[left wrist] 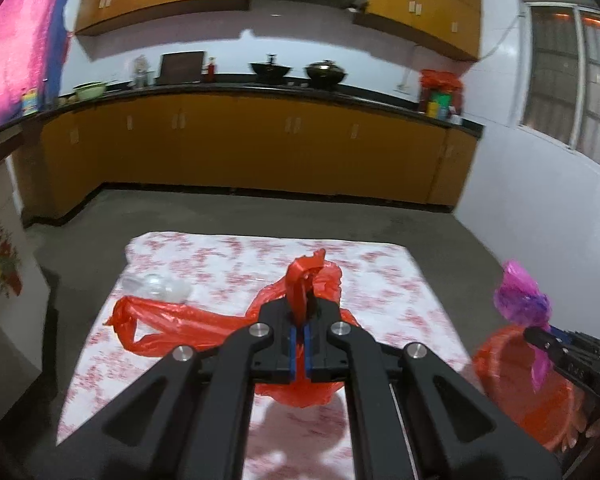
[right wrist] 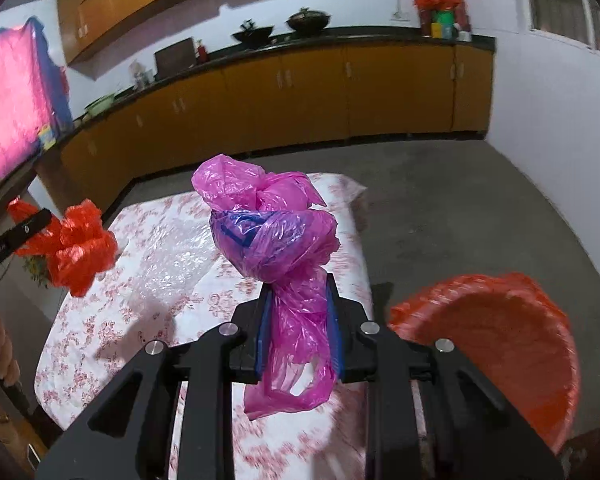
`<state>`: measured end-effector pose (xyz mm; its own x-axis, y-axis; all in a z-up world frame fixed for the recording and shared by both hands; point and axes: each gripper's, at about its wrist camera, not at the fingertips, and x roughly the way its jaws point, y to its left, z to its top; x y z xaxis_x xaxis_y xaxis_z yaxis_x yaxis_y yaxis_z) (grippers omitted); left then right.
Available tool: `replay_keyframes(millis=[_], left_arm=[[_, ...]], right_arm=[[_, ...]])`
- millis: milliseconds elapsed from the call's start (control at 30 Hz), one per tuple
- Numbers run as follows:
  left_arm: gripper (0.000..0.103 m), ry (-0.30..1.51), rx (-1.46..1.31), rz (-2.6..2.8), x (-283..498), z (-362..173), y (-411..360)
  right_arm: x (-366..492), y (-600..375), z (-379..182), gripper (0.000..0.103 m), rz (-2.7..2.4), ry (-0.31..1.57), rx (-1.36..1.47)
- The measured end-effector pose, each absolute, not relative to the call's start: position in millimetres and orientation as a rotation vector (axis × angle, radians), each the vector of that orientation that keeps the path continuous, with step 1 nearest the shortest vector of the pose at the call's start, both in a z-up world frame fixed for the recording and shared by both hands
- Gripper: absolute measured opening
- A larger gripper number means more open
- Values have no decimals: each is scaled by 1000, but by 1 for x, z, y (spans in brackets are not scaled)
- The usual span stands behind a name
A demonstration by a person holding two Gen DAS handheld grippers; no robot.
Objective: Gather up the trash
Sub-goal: 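Carry both bags over the basket and open both tools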
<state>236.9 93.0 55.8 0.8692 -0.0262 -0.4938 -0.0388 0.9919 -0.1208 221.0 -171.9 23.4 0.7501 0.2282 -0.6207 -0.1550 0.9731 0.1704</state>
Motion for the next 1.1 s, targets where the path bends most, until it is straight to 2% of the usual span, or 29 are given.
replay_keyframes(millis=[600,1100], left_arm=[[4,545,-104,-361,203,62,-66],[4,595,-106,-505,208,37,-143]], right_arm=[[142,-277,32,25,-84,639,256],[122,-318,21,25,-182,633,337]])
